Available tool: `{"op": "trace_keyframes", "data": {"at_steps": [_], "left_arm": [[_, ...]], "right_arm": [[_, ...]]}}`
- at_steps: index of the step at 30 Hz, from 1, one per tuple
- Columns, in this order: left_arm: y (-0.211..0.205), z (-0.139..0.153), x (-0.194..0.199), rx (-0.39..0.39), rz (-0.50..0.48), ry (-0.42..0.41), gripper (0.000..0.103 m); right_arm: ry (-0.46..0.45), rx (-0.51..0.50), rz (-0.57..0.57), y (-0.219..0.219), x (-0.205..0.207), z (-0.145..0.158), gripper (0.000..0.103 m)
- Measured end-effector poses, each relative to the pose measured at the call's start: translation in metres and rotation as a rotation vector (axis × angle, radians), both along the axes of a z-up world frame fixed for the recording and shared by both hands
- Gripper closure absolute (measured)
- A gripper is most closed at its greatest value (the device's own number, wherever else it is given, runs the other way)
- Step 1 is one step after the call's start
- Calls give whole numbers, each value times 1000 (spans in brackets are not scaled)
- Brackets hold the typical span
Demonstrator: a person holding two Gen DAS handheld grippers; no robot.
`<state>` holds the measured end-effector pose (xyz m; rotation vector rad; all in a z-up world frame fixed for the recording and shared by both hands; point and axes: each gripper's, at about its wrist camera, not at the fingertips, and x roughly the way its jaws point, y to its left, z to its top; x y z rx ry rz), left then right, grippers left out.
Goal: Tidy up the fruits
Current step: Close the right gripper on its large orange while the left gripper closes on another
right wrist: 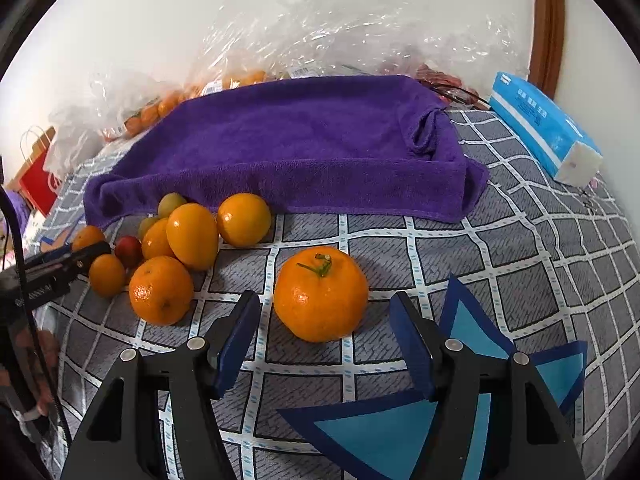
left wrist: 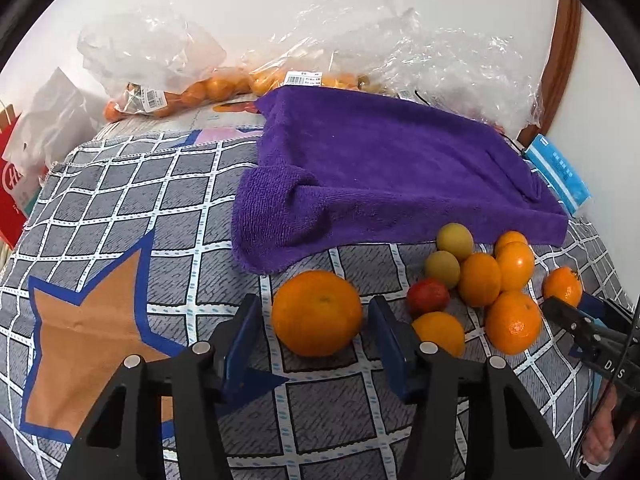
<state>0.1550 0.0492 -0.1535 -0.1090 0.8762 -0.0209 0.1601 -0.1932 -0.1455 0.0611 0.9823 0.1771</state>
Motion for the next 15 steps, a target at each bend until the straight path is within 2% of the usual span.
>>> {"op": "trace_keyframes", "data": {"at_steps": [7,8,9,11,15], "left_arm": [[-5,0,1,19,-19,3,51],[-4,0,0,10,-23,0,53],[-3,0,0,1,-25,-4,60],[1,1,-1,-28,-22,-10,64],[3,2,-3,-57,-27,-20,64]], "right_arm": [[-7,-23,-6,2,0,1,52],[-9,-24,2,3,0,1,56],[-11,-29,13,5,-1,1,58],[-15,-40,19,7,-2,1,59],[-20,-9,32,5,-3,3,60]]}}
